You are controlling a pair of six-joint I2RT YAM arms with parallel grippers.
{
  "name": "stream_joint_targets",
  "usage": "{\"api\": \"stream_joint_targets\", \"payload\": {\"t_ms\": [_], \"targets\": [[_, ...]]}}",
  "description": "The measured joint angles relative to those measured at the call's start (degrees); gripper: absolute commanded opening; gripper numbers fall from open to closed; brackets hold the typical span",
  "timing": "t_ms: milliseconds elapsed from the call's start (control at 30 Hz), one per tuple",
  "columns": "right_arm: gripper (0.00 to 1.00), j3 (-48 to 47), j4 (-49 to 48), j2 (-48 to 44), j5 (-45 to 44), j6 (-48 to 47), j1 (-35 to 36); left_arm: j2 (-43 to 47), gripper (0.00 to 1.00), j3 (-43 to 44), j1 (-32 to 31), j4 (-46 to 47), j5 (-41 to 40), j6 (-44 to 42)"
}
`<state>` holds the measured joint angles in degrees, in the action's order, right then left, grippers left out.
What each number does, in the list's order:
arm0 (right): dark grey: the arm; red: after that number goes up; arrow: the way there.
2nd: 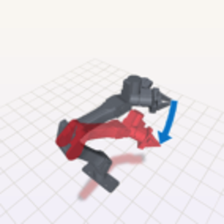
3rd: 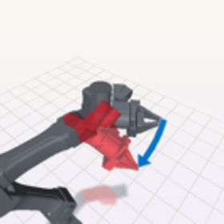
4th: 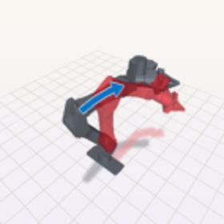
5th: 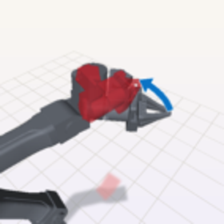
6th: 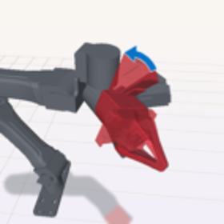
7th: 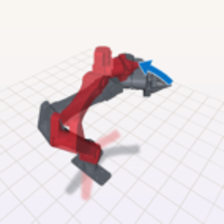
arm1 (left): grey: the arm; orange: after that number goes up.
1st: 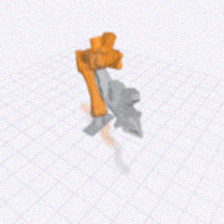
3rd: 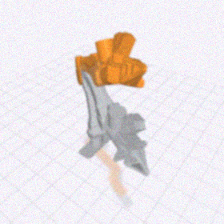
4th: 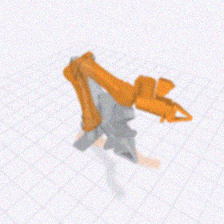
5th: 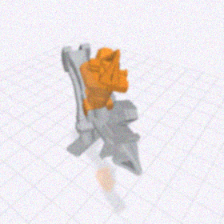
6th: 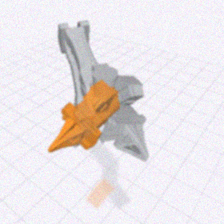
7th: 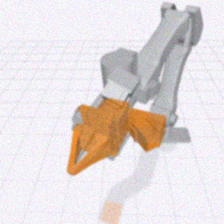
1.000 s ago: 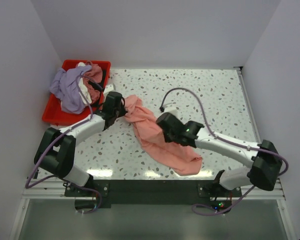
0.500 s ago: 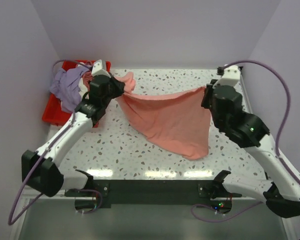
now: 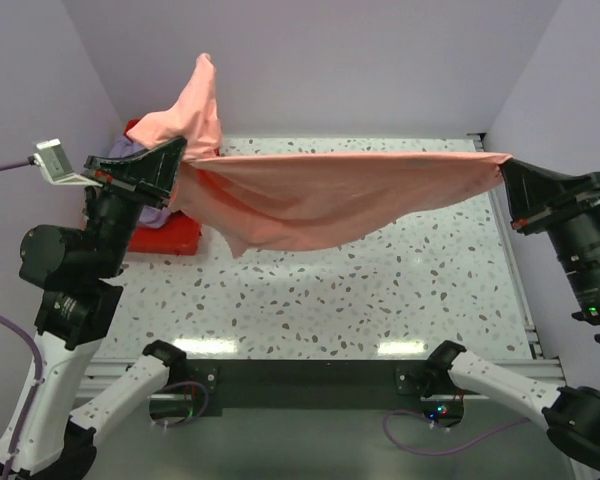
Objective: Fold and stack the t-shirts
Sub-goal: Flatten the tshirt out
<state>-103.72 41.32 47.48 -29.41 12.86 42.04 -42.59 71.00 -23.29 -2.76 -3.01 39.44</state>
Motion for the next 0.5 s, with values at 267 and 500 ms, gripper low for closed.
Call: {"api": "stream_joint_targets", "payload": {"t_ms": [267,500], "targets": [[0.00,-7.32,0.02,3.82,-4.20,-3.85,0.02,-3.67,0.00,3.30,-0.04,1.22,4.17,0.00],[0.00,5.49,-15.91,11.89,-26.97,-17.57,-0.98,-19.41,0.00,4.83,-0.07,2.99,-1.81,-0.07]]}}
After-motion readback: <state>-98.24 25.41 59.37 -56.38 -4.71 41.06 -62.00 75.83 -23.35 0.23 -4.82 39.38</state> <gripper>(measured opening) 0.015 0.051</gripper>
